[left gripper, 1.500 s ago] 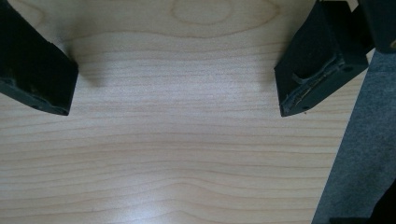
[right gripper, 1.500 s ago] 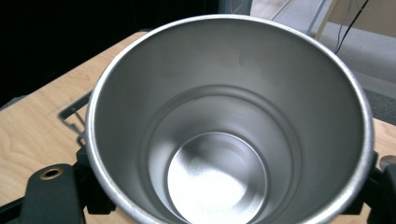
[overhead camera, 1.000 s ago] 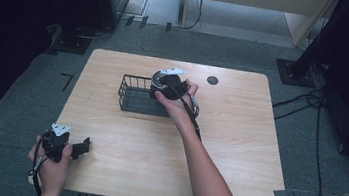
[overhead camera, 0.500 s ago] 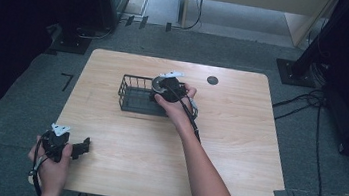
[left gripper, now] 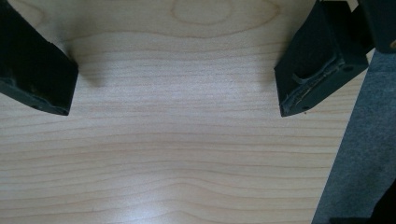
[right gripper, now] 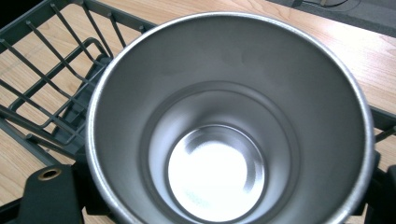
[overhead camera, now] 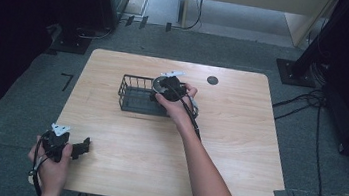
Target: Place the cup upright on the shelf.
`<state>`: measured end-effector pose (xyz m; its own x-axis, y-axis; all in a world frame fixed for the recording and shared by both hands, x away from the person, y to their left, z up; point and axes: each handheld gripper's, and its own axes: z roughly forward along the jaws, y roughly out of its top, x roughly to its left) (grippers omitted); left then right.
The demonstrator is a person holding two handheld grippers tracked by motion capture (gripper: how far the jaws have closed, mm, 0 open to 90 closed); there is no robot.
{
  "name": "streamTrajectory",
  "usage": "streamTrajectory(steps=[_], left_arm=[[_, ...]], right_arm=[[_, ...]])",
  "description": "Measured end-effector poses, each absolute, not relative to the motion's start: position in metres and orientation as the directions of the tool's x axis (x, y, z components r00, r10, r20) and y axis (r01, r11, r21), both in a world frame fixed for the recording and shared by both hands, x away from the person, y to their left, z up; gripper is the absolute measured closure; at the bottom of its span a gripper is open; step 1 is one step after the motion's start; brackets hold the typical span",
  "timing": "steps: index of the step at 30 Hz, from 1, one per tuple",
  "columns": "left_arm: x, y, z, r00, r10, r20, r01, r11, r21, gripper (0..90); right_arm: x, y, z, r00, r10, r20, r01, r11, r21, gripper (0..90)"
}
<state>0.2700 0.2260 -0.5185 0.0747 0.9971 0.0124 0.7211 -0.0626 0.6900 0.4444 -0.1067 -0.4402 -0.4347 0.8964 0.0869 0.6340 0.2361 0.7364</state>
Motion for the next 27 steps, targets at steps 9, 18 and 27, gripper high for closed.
streamTrajectory(steps=[9,18,27], left_arm=[[0.27,0.226,-0.518,0.074,0.997,0.012,0.721,-0.062,0.69,0.0],[0.27,0.226,-0.518,0.075,0.997,0.013,0.722,-0.063,0.69,0.0],[0.27,0.226,-0.518,0.075,0.997,0.013,0.721,-0.063,0.69,0.0]], right_arm=[[0.443,-0.108,-0.433,-0.433,0.898,0.074,0.625,0.239,0.743,7.6],[0.438,-0.116,-0.418,-0.44,0.892,0.104,0.602,0.206,0.772,0.0],[0.426,-0.128,-0.4,-0.414,0.905,0.096,0.579,0.18,0.795,0.0]])
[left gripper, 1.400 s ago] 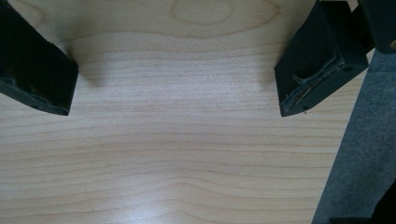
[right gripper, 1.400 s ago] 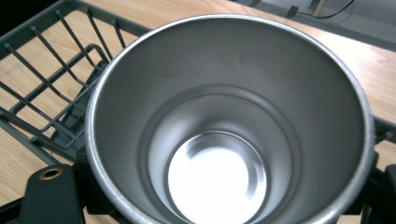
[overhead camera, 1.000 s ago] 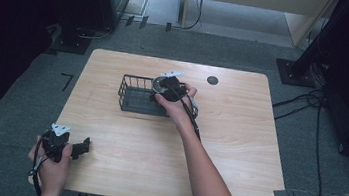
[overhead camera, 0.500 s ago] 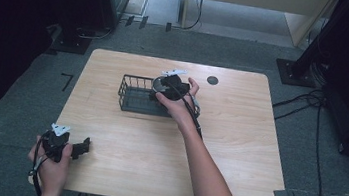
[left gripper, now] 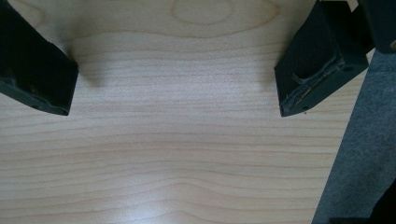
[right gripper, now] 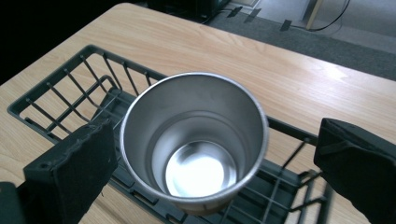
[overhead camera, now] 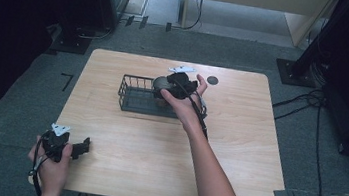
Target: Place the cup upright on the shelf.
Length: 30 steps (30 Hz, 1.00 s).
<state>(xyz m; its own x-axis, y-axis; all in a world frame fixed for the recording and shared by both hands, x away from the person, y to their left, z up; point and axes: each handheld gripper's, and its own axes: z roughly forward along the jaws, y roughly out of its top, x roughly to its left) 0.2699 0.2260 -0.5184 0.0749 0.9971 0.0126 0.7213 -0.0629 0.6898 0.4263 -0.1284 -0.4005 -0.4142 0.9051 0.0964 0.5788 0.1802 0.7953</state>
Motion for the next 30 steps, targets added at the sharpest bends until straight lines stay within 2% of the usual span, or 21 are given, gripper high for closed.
streamTrajectory(steps=[15,30], left_arm=[[0.27,0.226,-0.518,0.075,0.997,0.013,0.721,-0.063,0.69,0.0],[0.27,0.226,-0.518,0.075,0.997,0.013,0.721,-0.063,0.69,0.0]], right_arm=[[0.402,-0.176,-0.389,-0.364,0.925,0.11,0.563,0.125,0.817,0.0],[0.373,-0.23,-0.393,-0.303,0.947,0.109,0.549,0.08,0.832,0.0]])
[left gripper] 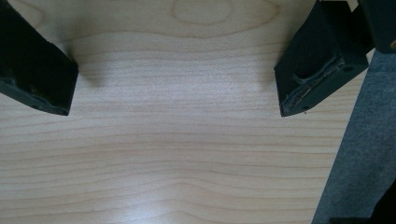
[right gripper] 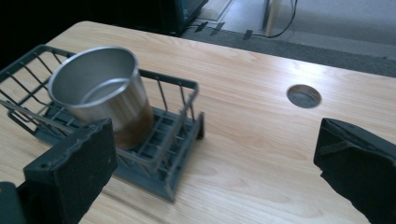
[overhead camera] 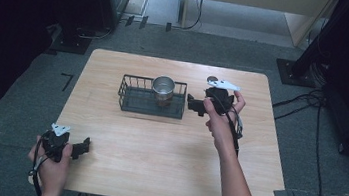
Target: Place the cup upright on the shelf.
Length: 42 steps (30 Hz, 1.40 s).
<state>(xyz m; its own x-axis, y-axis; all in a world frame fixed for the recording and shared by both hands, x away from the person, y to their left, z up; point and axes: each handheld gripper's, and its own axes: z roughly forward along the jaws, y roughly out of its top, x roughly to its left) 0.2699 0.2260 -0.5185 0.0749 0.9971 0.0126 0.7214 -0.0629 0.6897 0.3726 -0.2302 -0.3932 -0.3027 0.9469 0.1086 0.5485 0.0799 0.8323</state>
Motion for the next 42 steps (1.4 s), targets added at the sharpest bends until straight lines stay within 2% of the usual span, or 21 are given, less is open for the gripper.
streamTrajectory(steps=[11,28,42], left_arm=[[0.27,0.226,-0.519,0.075,0.997,0.012,0.72,-0.063,0.691,0.0],[0.27,0.226,-0.518,0.076,0.997,0.014,0.721,-0.064,0.69,0.0],[0.27,0.226,-0.518,0.076,0.997,0.014,0.721,-0.065,0.69,0.0]], right_arm=[[0.35,-0.275,-0.417,-0.233,0.968,0.091,0.574,0.061,0.816,0.0],[0.307,-0.343,-0.465,-0.092,0.988,0.12,0.611,-0.039,0.791,0.0],[0.276,-0.372,-0.501,-0.011,0.996,0.088,0.645,-0.06,0.762,4.0]])
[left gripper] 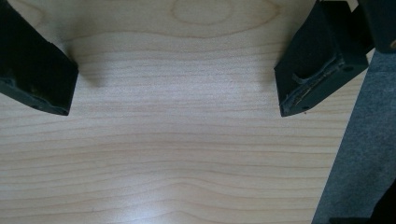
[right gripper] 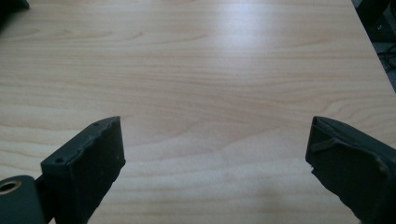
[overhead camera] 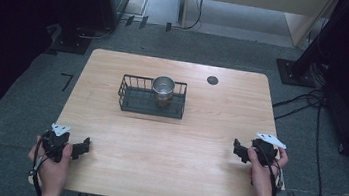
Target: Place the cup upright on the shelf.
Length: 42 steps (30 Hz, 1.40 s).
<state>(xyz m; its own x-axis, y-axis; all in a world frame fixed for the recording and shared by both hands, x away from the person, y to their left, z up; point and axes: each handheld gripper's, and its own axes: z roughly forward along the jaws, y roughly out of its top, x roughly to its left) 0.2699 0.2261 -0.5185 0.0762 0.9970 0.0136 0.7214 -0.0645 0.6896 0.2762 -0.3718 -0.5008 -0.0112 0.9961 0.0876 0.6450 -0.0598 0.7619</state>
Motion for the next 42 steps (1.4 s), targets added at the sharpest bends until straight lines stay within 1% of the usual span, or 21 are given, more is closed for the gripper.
streamTrajectory(steps=[9,15,20,24,30,42], left_arm=[[0.27,0.226,-0.518,0.076,0.997,0.014,0.721,-0.065,0.69,0.0],[0.27,0.226,-0.518,0.076,0.997,0.014,0.721,-0.065,0.69,0.0],[0.27,0.226,-0.518,0.076,0.997,0.014,0.721,-0.064,0.69,0.0],[0.27,0.226,-0.519,0.076,0.997,0.014,0.721,-0.065,0.69,0.0],[0.27,0.226,-0.519,0.077,0.997,0.014,0.721,-0.065,0.69,0.0],[0.27,0.226,-0.519,0.076,0.997,0.014,0.721,-0.065,0.69,0.0]], right_arm=[[0.257,-0.383,-0.521,0.022,0.997,0.073,0.676,-0.069,0.734,4.0],[0.244,-0.387,-0.527,0.036,0.999,0.024,0.687,-0.042,0.725,3.7],[0.233,-0.392,-0.528,0.041,0.999,0.024,0.689,-0.046,0.723,2.8],[0.226,-0.396,-0.529,0.045,0.998,0.031,0.699,-0.054,0.713,0.0],[0.216,-0.4,-0.529,0.004,1.0,0.029,0.701,-0.024,0.713,0.0],[0.215,-0.4,-0.529,0.004,1.0,0.031,0.702,-0.024,0.712,0.0]])
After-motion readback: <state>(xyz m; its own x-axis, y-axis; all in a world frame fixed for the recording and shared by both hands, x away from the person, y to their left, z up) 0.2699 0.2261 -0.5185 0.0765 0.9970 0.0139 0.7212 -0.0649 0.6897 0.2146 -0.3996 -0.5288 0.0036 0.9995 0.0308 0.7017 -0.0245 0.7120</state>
